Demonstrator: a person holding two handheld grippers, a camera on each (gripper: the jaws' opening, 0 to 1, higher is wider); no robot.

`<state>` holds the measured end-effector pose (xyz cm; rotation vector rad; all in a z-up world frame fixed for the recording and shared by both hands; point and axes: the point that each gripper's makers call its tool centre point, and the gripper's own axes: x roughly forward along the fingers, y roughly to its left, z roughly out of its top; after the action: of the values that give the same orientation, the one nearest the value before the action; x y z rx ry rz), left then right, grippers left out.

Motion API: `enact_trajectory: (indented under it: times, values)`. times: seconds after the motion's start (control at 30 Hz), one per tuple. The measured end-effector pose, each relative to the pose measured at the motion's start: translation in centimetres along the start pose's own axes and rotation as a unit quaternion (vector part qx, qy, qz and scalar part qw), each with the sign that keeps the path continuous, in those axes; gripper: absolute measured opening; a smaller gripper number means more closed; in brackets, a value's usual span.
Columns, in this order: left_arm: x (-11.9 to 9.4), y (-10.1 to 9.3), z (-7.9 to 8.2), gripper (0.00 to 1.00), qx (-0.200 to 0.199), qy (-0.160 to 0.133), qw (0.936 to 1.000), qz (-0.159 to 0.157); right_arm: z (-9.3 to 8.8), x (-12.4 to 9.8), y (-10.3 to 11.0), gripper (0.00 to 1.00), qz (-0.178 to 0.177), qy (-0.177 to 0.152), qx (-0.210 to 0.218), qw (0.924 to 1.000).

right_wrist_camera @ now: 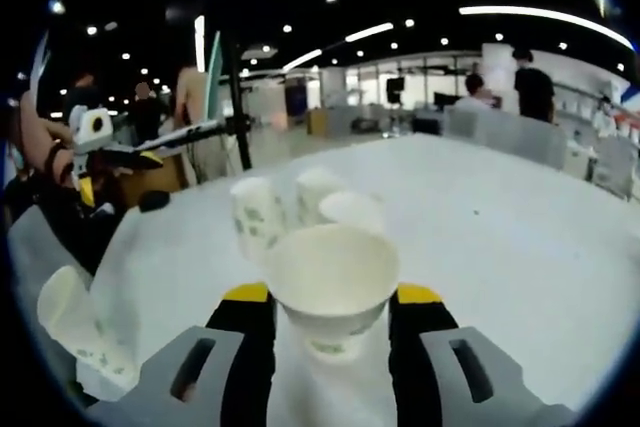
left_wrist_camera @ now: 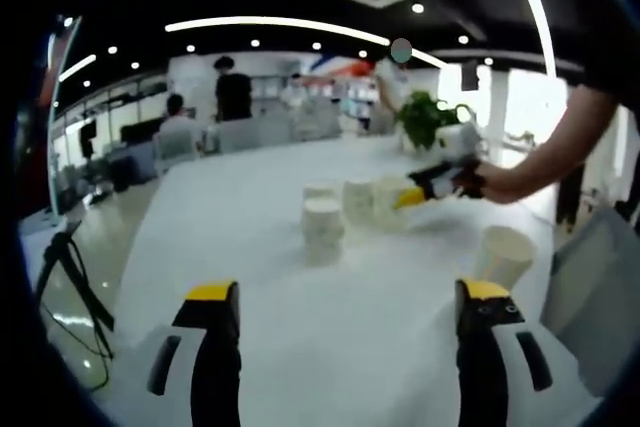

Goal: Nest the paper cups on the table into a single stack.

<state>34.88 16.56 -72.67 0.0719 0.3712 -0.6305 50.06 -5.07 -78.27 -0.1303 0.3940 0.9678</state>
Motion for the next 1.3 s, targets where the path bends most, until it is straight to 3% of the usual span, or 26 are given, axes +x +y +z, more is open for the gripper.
enact_trajectory:
  times: [0.17, 0.43, 1.0, 1.3]
  values:
    - [-0.1, -0.3, 0.0, 0.86, 0.005, 0.001, 1.0, -0.001, -0.2, -0.6, 0.2, 0.4, -0.002, 0.002, 0.004, 1.0]
    - [-0.3, -0.9, 0.5, 0.87, 0.007, -0.007, 0.9999, -0.006, 0.8, -2.0, 0.6, 0.39, -0.009, -0.013, 0.008, 0.9999]
    - [-0.7, -2.7, 1.7, 0.87, 0.022, -0.013, 0.9993, -0.027, 7.6, -7.1, 3.3, 0.39, -0.01, -0.079, -0.008, 0.9968]
    - [-0.9, -3.5, 2.8, 0.88, 0.031, -0.023, 0.9987, -0.032, 9.9, -9.7, 5.0, 0.38, -0.009, -0.101, -0.022, 0.9946]
